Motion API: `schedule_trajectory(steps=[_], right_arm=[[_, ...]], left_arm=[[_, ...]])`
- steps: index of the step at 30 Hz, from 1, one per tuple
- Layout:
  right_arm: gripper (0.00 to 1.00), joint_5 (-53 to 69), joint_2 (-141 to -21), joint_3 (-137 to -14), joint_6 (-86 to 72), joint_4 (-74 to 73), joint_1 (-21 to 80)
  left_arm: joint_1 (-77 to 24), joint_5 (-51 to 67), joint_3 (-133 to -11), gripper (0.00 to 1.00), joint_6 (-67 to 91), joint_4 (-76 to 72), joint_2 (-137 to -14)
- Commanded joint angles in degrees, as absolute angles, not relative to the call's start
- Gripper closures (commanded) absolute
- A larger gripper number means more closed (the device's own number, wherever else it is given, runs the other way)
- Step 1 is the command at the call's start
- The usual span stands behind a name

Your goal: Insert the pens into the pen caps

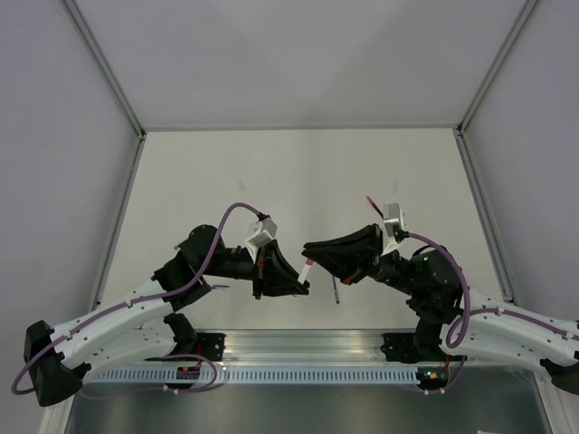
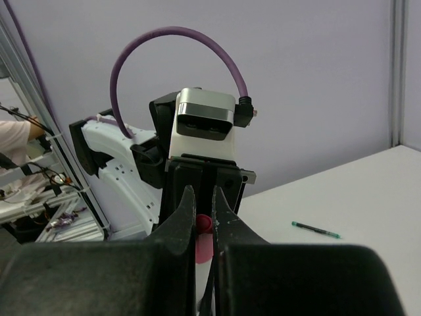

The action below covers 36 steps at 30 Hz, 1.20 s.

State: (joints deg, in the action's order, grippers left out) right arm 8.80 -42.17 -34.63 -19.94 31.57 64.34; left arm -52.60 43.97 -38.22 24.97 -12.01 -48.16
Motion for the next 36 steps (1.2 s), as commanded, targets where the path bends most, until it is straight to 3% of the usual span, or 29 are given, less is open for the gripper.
schedule_trajectory(steps=[1, 7, 28, 36], right_arm=[[1.00, 24.3, -44.6, -29.9, -28.0, 25.6, 66.5], [1.00, 23.2, -45.0, -26.2, -32.5, 33.8, 66.6], [1.00, 14.5, -44.0, -27.0, -30.1, 17.9, 66.5], [1.00, 16.2, -43.5, -24.7, -28.7, 20.3, 67.1]], left_arm=[[-50.7, 28.0, -44.5, 0.98, 24.8, -22.2, -46.3], [-50.7, 28.7, -46.4, 0.98, 25.0, -24.8, -47.8], [-50.7, 22.0, -54.3, 0.98, 18.9, -15.6, -52.3], [-50.6, 22.4, -55.0, 0.98, 18.1, -15.5, -52.6]])
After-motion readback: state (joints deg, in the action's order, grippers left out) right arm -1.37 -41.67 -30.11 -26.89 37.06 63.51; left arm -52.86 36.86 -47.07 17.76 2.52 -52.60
